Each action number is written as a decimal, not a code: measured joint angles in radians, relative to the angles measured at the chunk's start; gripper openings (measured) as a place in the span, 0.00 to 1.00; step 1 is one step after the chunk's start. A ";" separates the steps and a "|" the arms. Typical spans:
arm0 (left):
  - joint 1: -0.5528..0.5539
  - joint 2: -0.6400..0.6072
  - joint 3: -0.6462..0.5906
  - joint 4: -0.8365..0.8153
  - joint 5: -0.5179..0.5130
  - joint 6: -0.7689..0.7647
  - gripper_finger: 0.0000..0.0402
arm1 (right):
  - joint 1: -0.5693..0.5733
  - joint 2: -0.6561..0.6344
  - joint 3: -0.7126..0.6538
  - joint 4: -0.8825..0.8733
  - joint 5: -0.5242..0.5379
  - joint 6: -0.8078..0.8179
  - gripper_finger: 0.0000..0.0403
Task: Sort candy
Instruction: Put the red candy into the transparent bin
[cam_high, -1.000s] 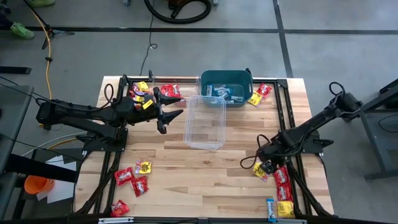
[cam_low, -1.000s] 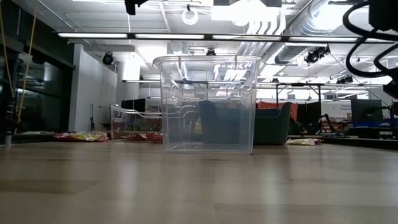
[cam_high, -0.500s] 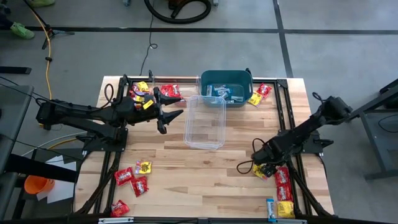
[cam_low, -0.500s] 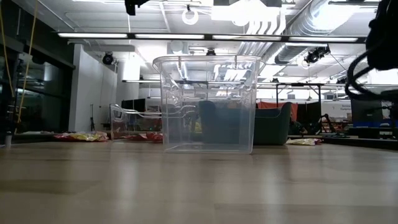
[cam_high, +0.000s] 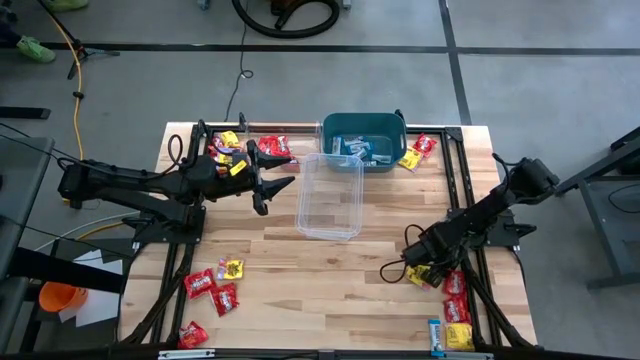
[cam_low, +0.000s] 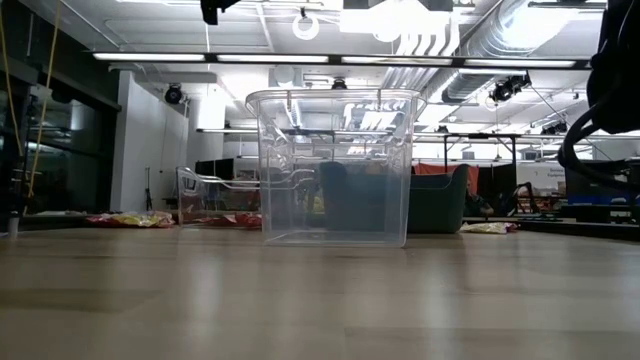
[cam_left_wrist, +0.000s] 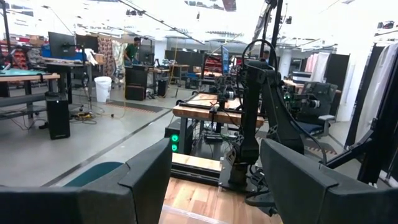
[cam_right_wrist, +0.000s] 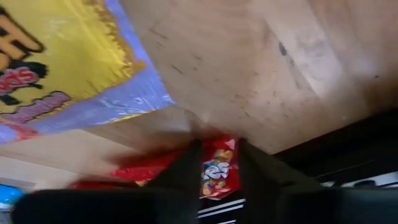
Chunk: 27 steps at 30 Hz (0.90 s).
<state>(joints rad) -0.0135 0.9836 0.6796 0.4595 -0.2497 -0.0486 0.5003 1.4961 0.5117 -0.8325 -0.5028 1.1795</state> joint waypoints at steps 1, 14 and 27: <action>0.000 0.000 0.000 0.000 0.000 0.000 0.58 | 0.000 0.000 0.000 -0.002 0.003 0.000 0.11; 0.001 0.000 0.000 0.002 -0.042 0.070 0.58 | -0.005 -0.022 0.228 -0.228 0.100 -0.278 0.00; 0.023 0.000 0.000 0.017 -0.051 0.069 0.58 | -0.231 -0.212 0.673 -0.246 0.482 -0.704 0.00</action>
<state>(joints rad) 0.0090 0.9836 0.6796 0.4762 -0.3004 0.0200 0.2692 1.2844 1.1849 -1.0787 -0.0212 0.4754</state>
